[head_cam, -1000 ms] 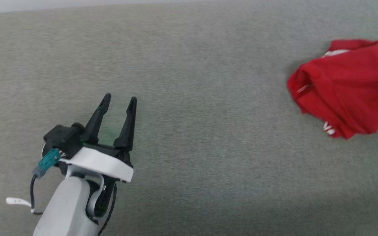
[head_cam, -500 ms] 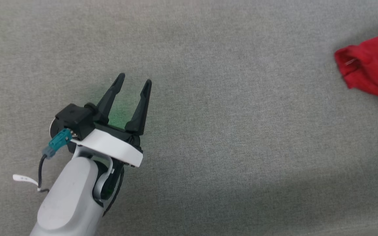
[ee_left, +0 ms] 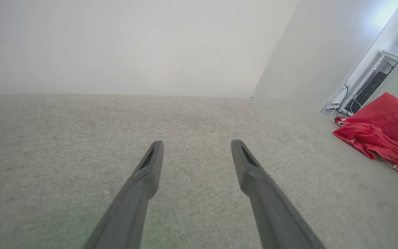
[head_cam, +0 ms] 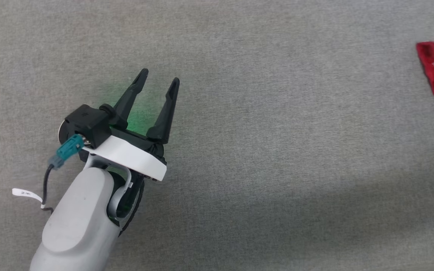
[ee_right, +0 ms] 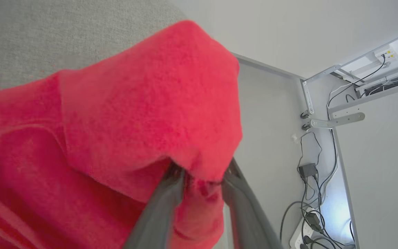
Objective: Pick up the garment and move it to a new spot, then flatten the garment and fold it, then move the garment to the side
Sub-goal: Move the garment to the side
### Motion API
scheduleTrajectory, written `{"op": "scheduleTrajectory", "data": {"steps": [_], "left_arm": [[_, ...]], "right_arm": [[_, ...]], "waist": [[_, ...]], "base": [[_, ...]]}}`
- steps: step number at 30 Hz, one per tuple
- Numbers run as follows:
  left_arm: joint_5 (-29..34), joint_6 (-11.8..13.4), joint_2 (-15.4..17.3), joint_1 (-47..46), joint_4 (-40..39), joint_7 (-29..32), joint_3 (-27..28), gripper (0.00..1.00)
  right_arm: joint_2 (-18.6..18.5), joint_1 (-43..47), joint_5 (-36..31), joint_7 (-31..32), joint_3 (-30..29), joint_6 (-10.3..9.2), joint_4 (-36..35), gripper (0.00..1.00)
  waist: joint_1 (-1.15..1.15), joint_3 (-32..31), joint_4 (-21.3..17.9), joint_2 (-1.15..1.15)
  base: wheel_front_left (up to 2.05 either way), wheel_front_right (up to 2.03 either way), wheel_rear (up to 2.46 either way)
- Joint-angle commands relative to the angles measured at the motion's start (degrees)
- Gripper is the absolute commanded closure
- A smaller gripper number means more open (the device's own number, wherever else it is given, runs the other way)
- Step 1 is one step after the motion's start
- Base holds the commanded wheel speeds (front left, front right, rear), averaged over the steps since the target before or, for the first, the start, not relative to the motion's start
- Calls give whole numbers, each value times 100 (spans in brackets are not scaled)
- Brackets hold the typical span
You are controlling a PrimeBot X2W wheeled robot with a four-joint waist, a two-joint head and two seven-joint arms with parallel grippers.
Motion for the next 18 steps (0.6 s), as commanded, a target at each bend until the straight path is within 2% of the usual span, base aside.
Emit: {"op": "scheduleTrajectory", "data": {"steps": [1, 2, 10, 18], "left_arm": [[-76, -17, -1, -64, 5, -28, 72, 0], [-84, -17, -12, -56, -14, -28, 102, 0], [-124, -17, -8, 136, -202, -28, 416, 0], [6, -17, -86, 445, -603, -28, 852, 0]], "right_arm": [[85, -105, -63, -88, -43, -27, 101, 10], [113, -138, -67, -120, -77, -27, 175, 0], [248, -322, -130, -231, -124, -27, 383, 0], [241, -356, 76, -336, -123, -27, 202, 0]], "waist": [[0, 22, 31, 0], [0, 26, 39, 0], [0, -38, 24, 0], [0, -270, -23, 0]], "base": [[0, 0, 0], [0, 0, 0], [0, 0, 0], [0, 0, 0]]}}
